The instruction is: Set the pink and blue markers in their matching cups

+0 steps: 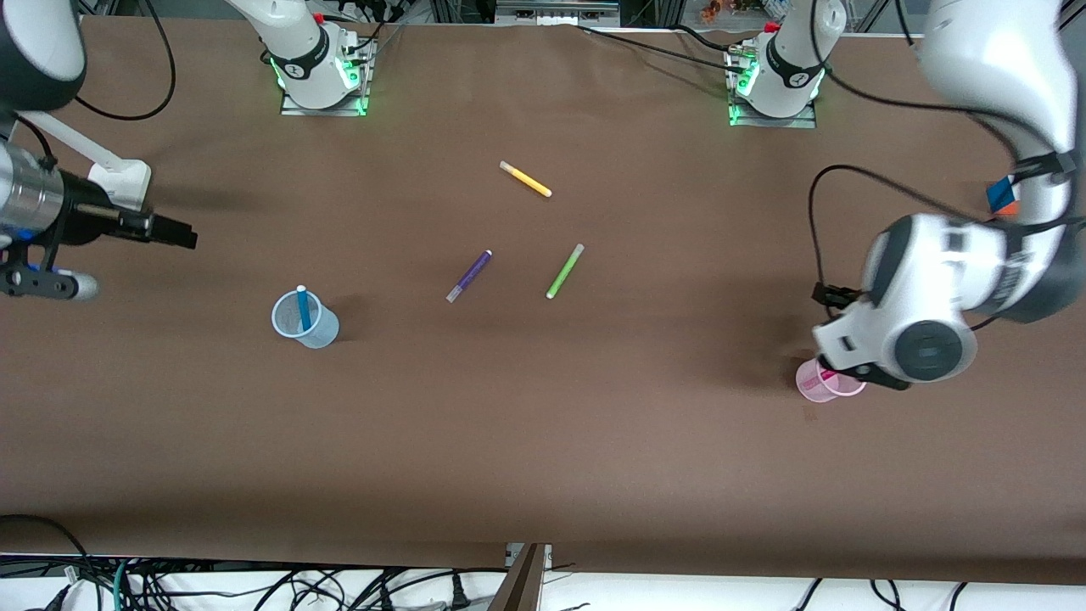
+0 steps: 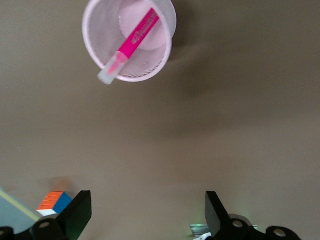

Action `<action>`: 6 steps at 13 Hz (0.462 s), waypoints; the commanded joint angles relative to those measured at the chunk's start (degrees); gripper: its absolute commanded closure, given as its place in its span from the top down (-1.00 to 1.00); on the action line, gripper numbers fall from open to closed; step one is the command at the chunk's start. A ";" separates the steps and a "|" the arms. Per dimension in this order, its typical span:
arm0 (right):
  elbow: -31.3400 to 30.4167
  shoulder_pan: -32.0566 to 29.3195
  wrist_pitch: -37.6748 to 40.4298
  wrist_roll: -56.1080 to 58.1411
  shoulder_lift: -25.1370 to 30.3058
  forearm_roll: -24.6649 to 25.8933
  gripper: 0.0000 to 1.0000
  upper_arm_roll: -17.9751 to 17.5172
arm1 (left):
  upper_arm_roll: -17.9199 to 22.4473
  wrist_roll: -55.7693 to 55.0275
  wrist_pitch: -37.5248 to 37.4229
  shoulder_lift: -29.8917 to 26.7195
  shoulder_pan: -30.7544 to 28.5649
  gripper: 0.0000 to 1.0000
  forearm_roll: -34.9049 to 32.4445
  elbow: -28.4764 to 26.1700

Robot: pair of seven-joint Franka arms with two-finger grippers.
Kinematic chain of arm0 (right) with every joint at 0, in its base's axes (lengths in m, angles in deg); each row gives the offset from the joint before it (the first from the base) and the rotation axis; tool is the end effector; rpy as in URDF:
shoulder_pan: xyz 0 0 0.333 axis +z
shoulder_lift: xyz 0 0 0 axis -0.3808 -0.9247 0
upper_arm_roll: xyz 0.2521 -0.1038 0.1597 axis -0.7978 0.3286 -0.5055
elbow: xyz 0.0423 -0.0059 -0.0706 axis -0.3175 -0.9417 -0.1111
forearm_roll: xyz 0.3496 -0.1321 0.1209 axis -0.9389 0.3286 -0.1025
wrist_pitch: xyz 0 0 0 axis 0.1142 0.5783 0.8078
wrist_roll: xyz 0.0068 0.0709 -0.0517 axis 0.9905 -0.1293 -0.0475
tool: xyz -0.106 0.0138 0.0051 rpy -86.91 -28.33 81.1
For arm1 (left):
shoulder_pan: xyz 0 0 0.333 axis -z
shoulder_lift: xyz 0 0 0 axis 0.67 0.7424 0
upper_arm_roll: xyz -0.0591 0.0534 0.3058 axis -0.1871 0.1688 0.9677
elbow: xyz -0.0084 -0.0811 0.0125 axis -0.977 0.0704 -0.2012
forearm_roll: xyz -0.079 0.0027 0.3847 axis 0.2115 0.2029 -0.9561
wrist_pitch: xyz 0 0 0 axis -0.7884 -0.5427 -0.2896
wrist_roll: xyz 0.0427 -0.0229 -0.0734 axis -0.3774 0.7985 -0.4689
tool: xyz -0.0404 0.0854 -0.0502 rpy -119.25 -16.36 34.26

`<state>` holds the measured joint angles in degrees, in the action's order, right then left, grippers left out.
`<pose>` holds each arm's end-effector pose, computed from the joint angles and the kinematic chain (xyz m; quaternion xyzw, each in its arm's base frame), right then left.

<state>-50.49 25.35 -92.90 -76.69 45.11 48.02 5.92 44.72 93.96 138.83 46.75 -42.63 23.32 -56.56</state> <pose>0.6061 0.0448 0.5806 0.9927 -0.0683 -0.0986 0.0123 0.6518 -0.0404 0.3694 -0.9580 0.1132 0.2467 0.0928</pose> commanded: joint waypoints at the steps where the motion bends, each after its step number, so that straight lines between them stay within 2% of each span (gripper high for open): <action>1: -1.41 0.72 -0.31 0.42 0.55 3.20 0.98 0.08 | -0.98 -0.38 0.51 -7.69 -3.99 1.00 6.18 -0.88; 4: -1.41 0.72 0.30 0.52 0.64 2.85 0.98 0.08 | -0.98 -0.12 2.01 -14.99 -4.27 1.00 7.85 -0.79; 6: -1.41 0.81 0.48 0.52 0.64 2.94 0.98 -0.01 | -0.72 -0.20 1.58 -18.69 -4.27 1.00 8.13 1.47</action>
<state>-51.32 26.03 -92.86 -76.66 45.03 50.14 5.99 44.19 94.00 140.05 31.77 -46.51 30.07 -55.54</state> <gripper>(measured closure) 0.004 0.000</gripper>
